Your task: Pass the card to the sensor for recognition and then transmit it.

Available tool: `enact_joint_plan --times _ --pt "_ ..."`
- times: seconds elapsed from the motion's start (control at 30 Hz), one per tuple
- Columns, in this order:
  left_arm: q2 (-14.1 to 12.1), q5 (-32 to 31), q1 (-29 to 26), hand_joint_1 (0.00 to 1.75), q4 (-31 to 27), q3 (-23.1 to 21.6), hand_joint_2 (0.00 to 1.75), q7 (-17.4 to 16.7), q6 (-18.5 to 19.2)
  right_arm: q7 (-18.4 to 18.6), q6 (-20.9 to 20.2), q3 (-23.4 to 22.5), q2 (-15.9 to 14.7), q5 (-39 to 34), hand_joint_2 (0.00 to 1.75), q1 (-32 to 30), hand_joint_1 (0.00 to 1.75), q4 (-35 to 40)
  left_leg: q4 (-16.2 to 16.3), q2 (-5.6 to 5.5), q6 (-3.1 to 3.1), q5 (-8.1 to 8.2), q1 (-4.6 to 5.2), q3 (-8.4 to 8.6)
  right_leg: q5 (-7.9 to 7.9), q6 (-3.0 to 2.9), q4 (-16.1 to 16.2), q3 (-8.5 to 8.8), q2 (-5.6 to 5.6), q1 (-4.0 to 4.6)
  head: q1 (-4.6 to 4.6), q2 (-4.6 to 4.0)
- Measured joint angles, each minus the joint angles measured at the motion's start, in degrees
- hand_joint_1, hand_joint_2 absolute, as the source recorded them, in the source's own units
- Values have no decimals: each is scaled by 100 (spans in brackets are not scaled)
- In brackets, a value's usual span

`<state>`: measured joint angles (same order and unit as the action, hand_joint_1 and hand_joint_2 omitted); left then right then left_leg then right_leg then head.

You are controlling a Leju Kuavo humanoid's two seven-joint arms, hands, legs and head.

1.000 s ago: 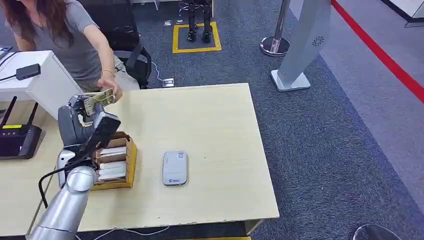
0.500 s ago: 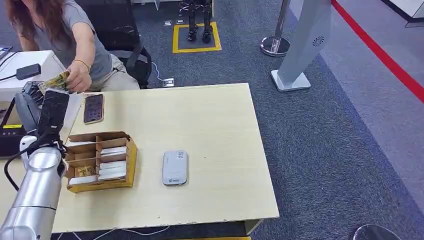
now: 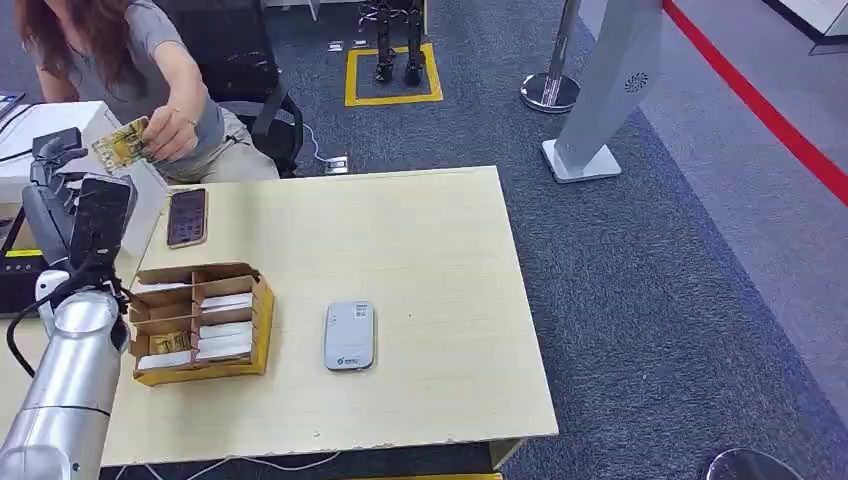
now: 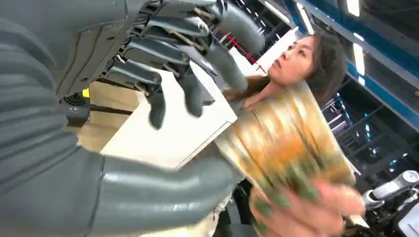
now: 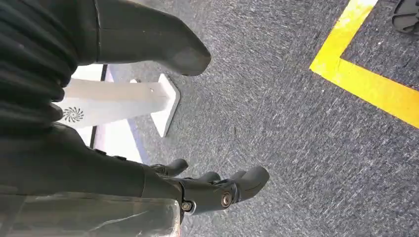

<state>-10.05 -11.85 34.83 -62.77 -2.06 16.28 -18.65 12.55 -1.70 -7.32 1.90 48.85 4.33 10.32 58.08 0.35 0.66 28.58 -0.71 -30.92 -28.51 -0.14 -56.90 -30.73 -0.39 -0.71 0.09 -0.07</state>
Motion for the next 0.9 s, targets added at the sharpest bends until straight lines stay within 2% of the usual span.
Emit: enact_joint_plan --times 0.4,0.43,0.47,0.63,0.9 --pt "15 155 -352 0 -294 5 175 111 114 -31 46 -72 0 -15 175 -3 0 24 0 1 0 0 1 0 0 0 1 -1 2 0 0 0" --pt "35 214 -862 0 -774 5 175 149 133 -96 133 -173 2 -107 175 -40 0 24 -1 4 0 2 2 0 -1 -1 2 -3 4 -1 0 0" --pt "33 238 -1137 0 -1043 5 175 162 142 -138 153 -219 2 -131 175 -75 0 22 -1 5 2 4 1 -2 -2 -1 2 -6 5 -1 0 0" --pt "20 173 -1985 0 -1746 26 175 173 114 -120 179 -376 11 -225 175 -164 0 22 -4 5 2 4 1 -12 -2 -2 2 -14 4 -1 2 0" --pt "-142 -969 -3100 0 -2595 462 175 57 -415 -61 230 -595 44 -282 175 -218 0 22 -6 7 2 4 0 -13 -4 -4 0 -17 5 0 0 0"
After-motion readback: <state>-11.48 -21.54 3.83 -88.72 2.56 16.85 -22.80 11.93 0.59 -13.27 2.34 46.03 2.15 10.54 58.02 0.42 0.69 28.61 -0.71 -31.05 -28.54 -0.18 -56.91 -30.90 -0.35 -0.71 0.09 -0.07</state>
